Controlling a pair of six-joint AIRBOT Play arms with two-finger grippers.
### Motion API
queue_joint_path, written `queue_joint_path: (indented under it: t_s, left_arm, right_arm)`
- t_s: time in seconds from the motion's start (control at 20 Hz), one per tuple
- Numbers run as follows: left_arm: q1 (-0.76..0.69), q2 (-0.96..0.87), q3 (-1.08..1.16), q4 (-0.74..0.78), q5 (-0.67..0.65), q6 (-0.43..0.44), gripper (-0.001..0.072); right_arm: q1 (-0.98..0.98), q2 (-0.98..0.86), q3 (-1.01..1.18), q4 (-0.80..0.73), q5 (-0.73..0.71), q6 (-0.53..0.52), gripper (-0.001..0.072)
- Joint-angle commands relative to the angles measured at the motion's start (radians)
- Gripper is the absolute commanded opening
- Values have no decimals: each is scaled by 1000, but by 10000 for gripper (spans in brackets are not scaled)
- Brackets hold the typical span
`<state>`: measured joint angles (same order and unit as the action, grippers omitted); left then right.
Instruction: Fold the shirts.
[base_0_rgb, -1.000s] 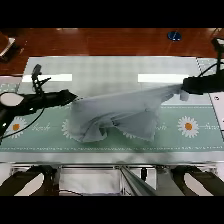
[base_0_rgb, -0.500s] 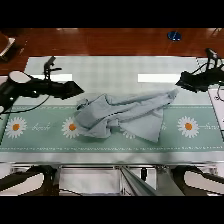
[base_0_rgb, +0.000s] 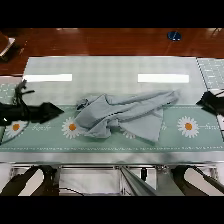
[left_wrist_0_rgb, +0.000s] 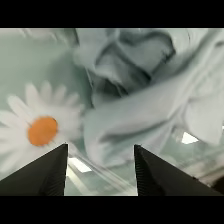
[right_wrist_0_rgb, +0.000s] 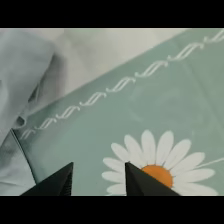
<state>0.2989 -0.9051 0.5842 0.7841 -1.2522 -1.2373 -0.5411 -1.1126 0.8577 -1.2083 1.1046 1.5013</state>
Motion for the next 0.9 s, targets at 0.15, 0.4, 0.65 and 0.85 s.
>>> queue_joint_path:
  t_s: [0.15, 0.4, 0.65, 0.85]
  left_arm:
    - [-134, 59, -332, -147, 185, 17, 508]
    - [-368, -12, -344, -264, 453, 21, 507]
    - [-449, -101, -288, -288, 562, 28, 59]
    - [-449, -104, -219, -288, 560, 58, 19]
  right_arm:
    - [-28, 83, -298, 259, -92, -147, 383]
    - [-28, 83, -298, 266, -84, -150, 383]
    - [-26, 80, -298, 311, -104, -178, 383]
    - [-26, -38, -266, 454, -125, -241, 383]
